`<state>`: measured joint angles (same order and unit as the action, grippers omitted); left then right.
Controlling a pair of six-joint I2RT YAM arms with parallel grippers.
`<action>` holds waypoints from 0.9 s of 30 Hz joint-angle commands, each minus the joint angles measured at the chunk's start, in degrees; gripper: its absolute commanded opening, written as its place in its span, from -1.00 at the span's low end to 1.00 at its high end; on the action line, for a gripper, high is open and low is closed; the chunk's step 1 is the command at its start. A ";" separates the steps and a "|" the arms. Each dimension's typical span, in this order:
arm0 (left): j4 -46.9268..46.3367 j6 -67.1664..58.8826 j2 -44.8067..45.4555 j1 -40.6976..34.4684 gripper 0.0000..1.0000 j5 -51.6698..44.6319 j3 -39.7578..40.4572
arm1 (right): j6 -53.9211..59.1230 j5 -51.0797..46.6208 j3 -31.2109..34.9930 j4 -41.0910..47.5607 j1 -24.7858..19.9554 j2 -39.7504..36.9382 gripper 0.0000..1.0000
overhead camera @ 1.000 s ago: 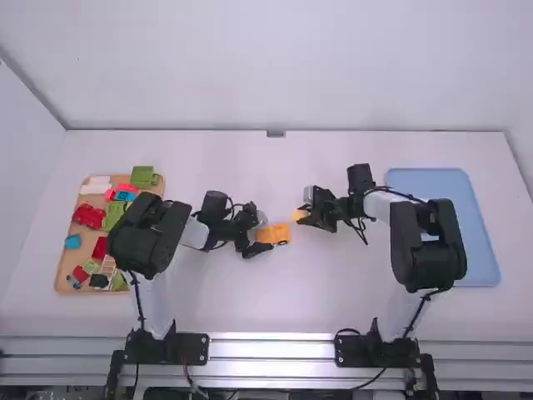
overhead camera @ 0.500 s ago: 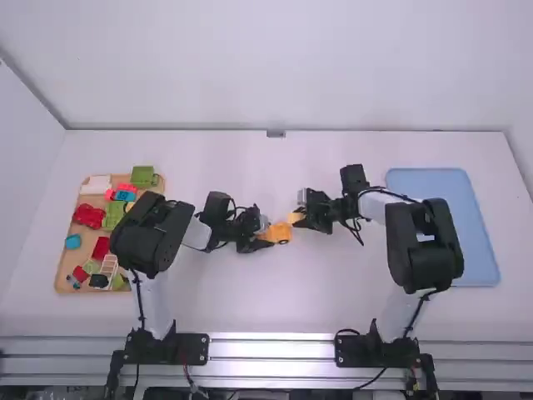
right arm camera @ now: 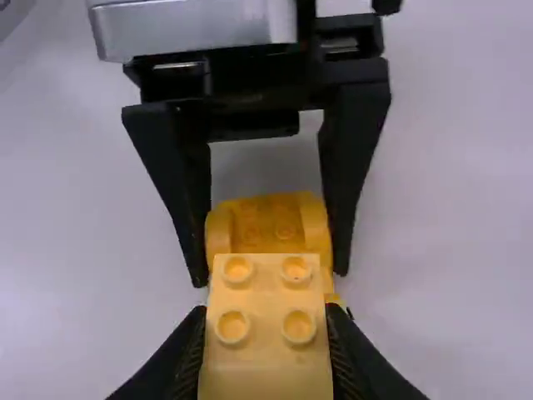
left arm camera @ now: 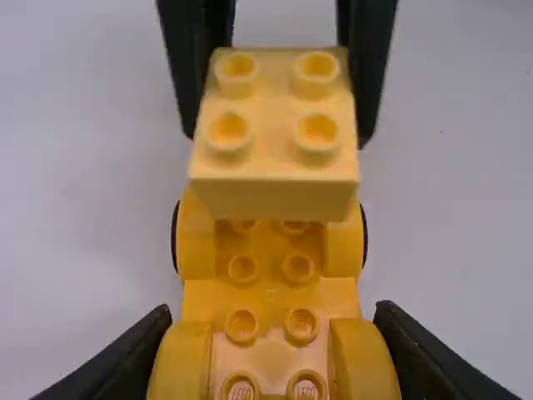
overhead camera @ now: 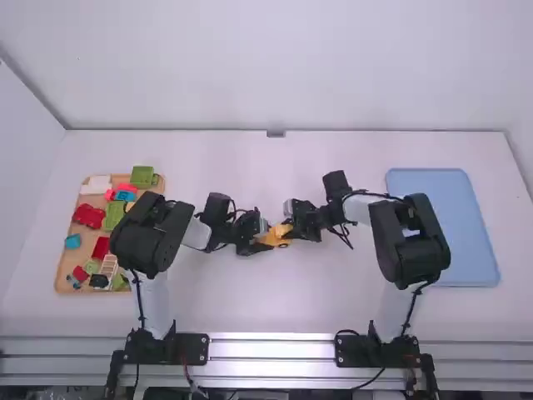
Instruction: Assemble lego blocks to make yellow taxi
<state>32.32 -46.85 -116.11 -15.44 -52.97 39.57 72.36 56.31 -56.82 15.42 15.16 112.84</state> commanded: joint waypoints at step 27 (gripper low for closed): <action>-7.96 -5.29 -0.70 -0.24 -0.17 -0.76 1.29 | -2.51 -6.67 2.27 -2.75 2.36 1.25 -0.74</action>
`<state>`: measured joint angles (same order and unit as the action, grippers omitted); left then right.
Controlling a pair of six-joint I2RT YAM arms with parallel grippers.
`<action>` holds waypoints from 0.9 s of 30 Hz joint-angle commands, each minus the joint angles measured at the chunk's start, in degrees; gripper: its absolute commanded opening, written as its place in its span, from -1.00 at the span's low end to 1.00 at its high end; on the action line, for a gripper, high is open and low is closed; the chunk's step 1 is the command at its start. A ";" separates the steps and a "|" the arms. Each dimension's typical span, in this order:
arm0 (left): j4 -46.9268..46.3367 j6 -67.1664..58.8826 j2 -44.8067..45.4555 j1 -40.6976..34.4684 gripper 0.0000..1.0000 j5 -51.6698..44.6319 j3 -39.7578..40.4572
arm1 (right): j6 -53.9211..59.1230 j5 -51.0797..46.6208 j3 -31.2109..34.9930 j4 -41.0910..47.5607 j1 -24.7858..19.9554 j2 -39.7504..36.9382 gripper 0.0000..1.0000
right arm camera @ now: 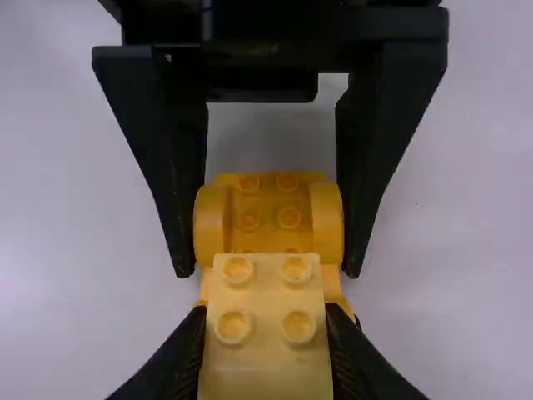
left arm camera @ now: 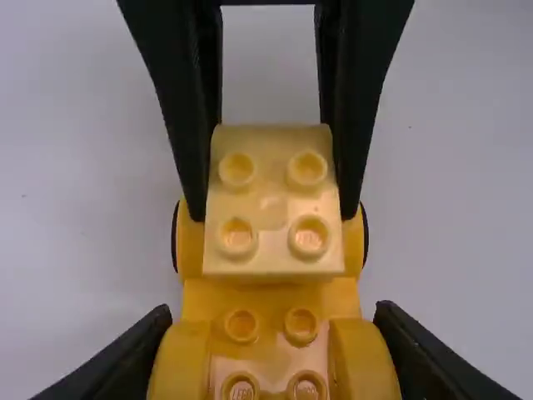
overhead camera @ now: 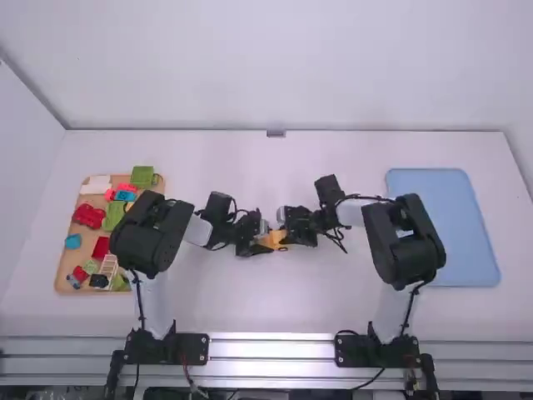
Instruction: Assemble lego blocks to make yellow taxi
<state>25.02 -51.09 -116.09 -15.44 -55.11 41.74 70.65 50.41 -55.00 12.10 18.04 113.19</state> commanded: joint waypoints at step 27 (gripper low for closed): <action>-1.01 -0.85 -0.72 0.00 -0.05 2.16 -0.87 | 5.25 13.27 -3.26 6.21 -4.48 -1.33 0.31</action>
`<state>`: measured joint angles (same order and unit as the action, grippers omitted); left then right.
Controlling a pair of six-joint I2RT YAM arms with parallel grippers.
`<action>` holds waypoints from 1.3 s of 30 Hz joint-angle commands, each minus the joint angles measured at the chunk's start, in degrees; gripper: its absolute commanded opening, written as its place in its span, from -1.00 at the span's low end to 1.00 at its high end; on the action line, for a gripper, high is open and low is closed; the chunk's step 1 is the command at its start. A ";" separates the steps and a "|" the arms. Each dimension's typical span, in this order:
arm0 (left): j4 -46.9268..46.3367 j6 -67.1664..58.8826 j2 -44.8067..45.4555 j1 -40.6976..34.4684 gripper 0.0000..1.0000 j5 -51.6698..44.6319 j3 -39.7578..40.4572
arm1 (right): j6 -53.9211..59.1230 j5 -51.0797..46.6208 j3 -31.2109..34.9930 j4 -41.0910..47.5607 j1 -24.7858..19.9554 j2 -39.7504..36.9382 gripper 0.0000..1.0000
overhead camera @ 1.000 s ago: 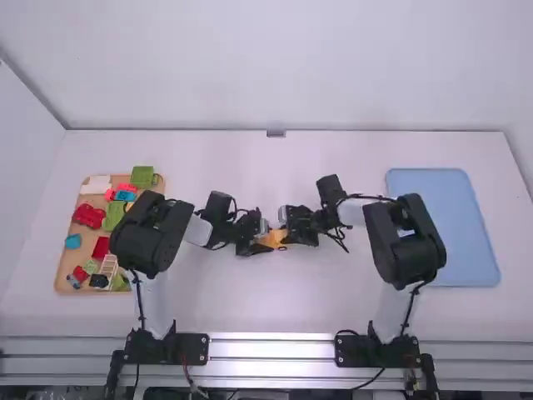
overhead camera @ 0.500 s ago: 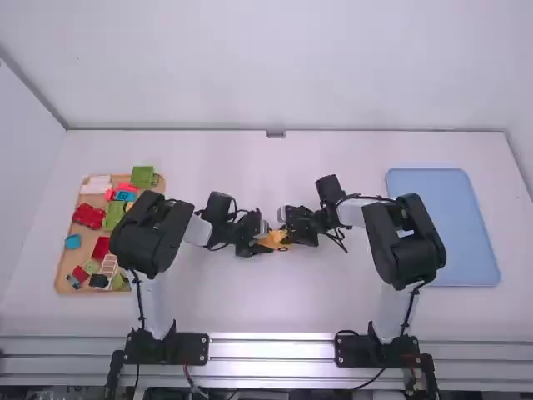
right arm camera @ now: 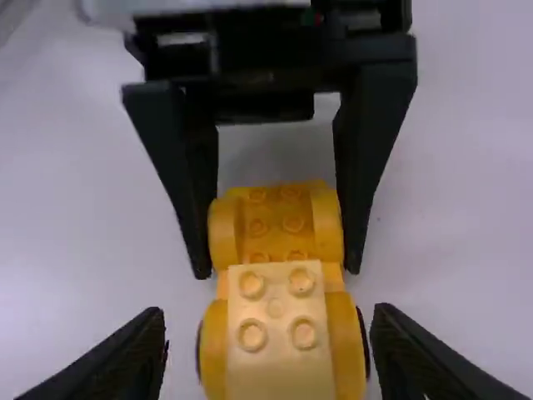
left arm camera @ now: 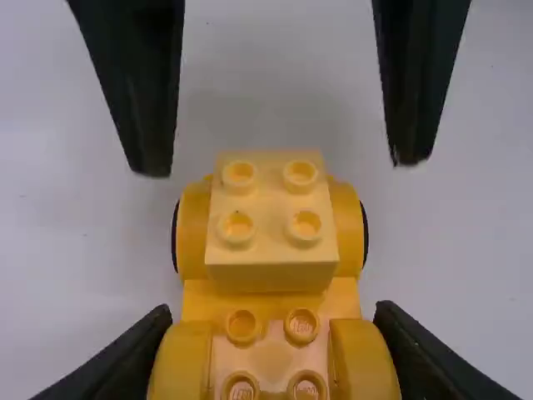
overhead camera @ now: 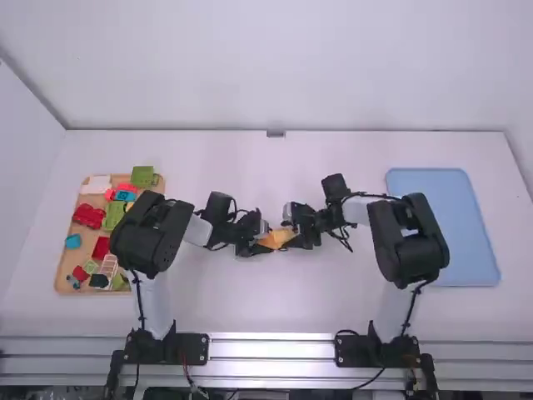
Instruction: Assemble lego blocks to make yellow taxi
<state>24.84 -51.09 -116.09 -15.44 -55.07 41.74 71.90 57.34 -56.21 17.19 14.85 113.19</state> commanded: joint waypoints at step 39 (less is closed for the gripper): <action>-0.42 -0.85 -0.72 0.00 -0.06 2.12 -0.87 | -11.65 -24.39 7.04 -2.89 5.57 -0.72 -1.00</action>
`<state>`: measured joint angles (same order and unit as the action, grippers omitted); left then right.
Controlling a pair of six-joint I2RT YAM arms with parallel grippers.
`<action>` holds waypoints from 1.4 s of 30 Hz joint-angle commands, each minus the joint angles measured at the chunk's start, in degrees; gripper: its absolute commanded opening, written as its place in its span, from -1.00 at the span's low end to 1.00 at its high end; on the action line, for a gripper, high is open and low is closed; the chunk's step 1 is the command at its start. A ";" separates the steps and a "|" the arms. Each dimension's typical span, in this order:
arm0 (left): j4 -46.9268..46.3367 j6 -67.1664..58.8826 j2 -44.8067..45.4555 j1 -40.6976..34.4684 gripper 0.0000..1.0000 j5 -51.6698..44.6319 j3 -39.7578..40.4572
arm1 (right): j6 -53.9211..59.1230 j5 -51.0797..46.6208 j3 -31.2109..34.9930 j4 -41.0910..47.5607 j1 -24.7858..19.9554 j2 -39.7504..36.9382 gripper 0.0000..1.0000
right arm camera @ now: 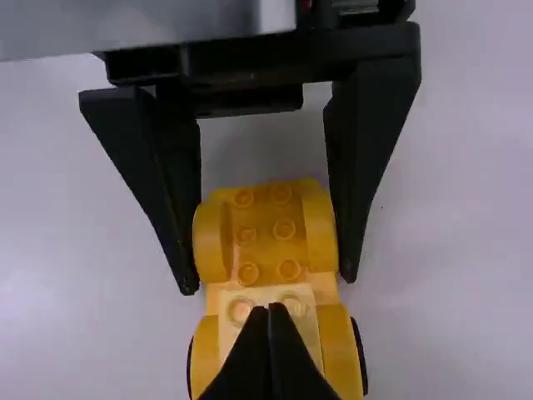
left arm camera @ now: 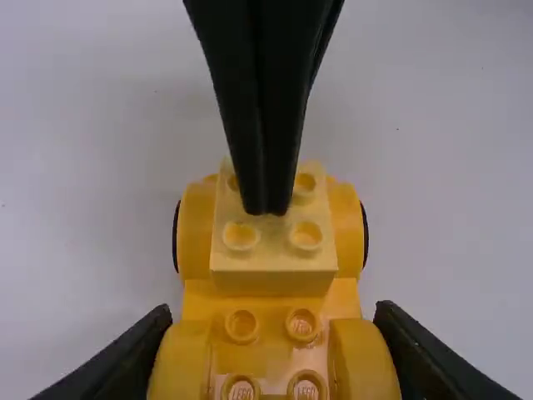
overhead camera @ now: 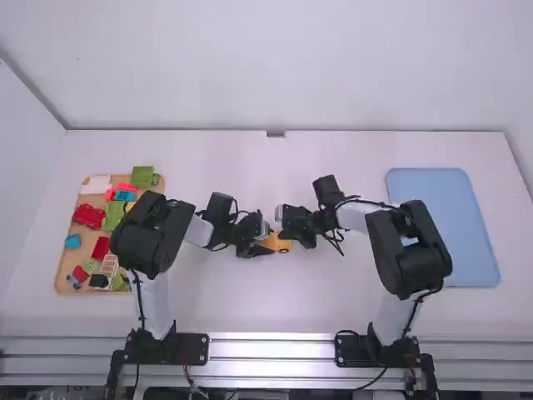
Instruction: Assemble lego blocks to make yellow taxi
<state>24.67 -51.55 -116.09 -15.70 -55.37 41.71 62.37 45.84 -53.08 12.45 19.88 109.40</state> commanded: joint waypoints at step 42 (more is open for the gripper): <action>2.73 -0.35 0.20 0.46 0.98 5.88 0.87 | -7.15 -3.69 -3.52 0.83 -7.45 -14.25 0.97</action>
<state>27.66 -51.72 -116.14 -15.68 -49.23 42.63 57.30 43.59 -56.01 13.37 12.23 94.94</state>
